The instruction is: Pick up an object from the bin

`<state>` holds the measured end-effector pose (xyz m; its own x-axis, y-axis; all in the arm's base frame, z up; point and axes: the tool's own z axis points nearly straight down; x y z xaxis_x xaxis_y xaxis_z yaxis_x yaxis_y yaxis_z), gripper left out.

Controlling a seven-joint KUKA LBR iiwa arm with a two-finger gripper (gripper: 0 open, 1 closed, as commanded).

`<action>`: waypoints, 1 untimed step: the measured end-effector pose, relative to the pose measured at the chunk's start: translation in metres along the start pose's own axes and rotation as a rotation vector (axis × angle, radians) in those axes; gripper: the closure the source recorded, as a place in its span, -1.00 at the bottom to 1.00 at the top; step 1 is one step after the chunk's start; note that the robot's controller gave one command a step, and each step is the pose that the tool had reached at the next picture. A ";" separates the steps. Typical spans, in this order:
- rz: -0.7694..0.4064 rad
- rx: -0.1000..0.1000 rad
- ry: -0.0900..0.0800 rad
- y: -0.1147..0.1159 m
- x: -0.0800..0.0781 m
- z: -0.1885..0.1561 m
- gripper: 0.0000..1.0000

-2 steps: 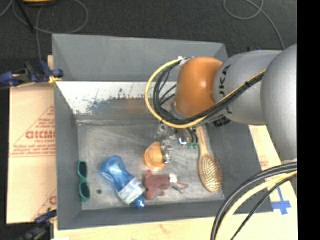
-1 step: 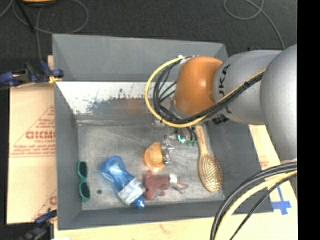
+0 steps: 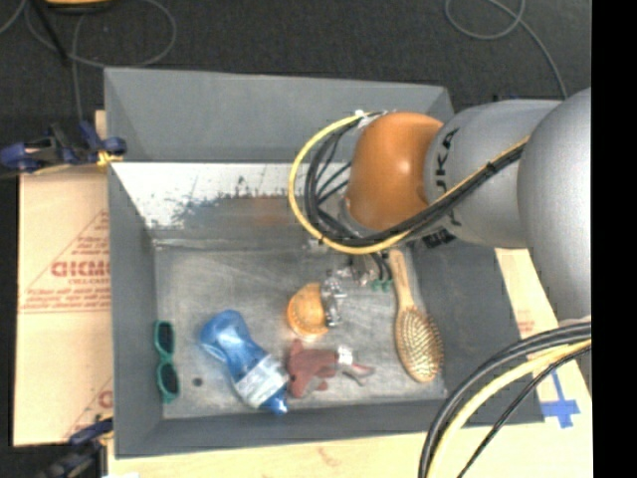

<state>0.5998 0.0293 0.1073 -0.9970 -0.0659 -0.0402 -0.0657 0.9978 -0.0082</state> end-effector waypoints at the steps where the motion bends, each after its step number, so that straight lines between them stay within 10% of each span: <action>1: -0.017 -0.004 0.040 0.002 0.007 0.000 1.00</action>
Offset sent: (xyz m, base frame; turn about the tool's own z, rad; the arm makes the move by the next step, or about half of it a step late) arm 0.0000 0.0000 0.0000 0.0000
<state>0.5926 0.0310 0.1068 -0.9966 -0.0829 -0.0002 -0.0829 0.9965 -0.0047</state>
